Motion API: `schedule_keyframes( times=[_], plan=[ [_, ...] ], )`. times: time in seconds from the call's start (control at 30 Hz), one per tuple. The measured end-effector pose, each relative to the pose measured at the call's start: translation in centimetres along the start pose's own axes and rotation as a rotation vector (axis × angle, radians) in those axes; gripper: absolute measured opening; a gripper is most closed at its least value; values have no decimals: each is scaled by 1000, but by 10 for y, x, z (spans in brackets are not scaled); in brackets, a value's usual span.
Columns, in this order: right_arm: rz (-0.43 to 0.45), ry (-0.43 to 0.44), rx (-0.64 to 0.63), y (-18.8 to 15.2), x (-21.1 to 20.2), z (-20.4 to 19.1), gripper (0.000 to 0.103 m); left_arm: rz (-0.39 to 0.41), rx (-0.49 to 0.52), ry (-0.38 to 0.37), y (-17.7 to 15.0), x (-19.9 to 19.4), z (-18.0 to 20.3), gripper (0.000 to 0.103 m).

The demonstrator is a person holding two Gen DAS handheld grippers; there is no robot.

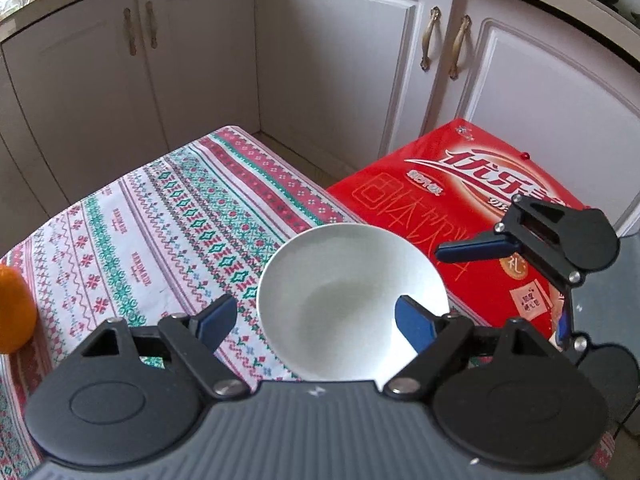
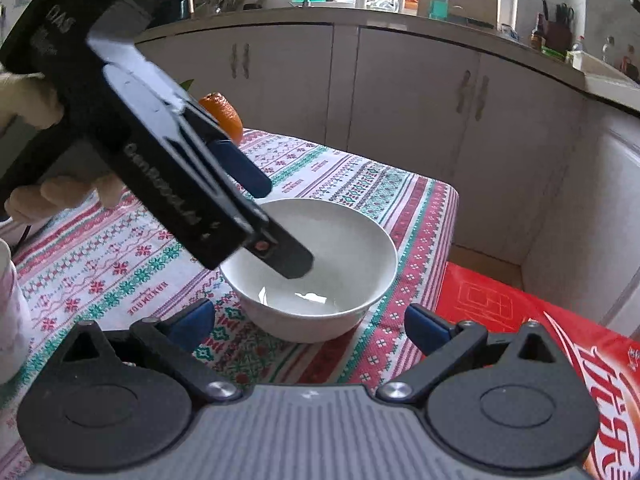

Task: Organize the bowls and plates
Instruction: 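Lift the bowl with the left tool and carry it toward the stack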

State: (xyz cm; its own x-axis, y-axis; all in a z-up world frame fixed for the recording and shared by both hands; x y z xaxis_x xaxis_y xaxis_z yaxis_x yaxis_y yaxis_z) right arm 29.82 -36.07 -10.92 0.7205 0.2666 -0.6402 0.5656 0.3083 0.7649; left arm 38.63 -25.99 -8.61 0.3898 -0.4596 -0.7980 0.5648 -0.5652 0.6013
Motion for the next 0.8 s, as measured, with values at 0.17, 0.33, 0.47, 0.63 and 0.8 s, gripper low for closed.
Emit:
schedule_keyframes(
  times=[0.17, 0.33, 0.47, 0.63, 0.8],
  plan=[
    [0, 8, -14, -1, 5, 0, 93, -14, -3, -18, 2, 9, 1, 80],
    [11, 10, -12, -2, 9, 2, 86, -24, -5, -27, 4, 14, 0, 70],
    [15, 11, -9, -2, 9, 3, 86, -32, -7, -24, 4, 17, -1, 69],
    [26, 10, -15, -1, 8, 3, 85, -37, 1, -28, 3, 21, -1, 68],
    [24, 2, -19, -1, 7, 2, 84, -40, 2, -31, 3, 21, -1, 68]
  ],
)
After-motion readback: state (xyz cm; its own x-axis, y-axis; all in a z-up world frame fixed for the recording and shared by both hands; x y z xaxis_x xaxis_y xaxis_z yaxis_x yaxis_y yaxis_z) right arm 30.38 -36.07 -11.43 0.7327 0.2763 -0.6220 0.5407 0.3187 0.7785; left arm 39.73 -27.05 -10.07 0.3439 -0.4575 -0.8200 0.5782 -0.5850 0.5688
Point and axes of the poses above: each gripper's, at about its wrist camera, not at the fingertips, and x roughly the way its jaws point, z to its right, y to its top, the point moved 4 cm from there along x, roughly the way its jaws point, and after that the axes turned 2 degrees about -z, right-handed, at the moved point
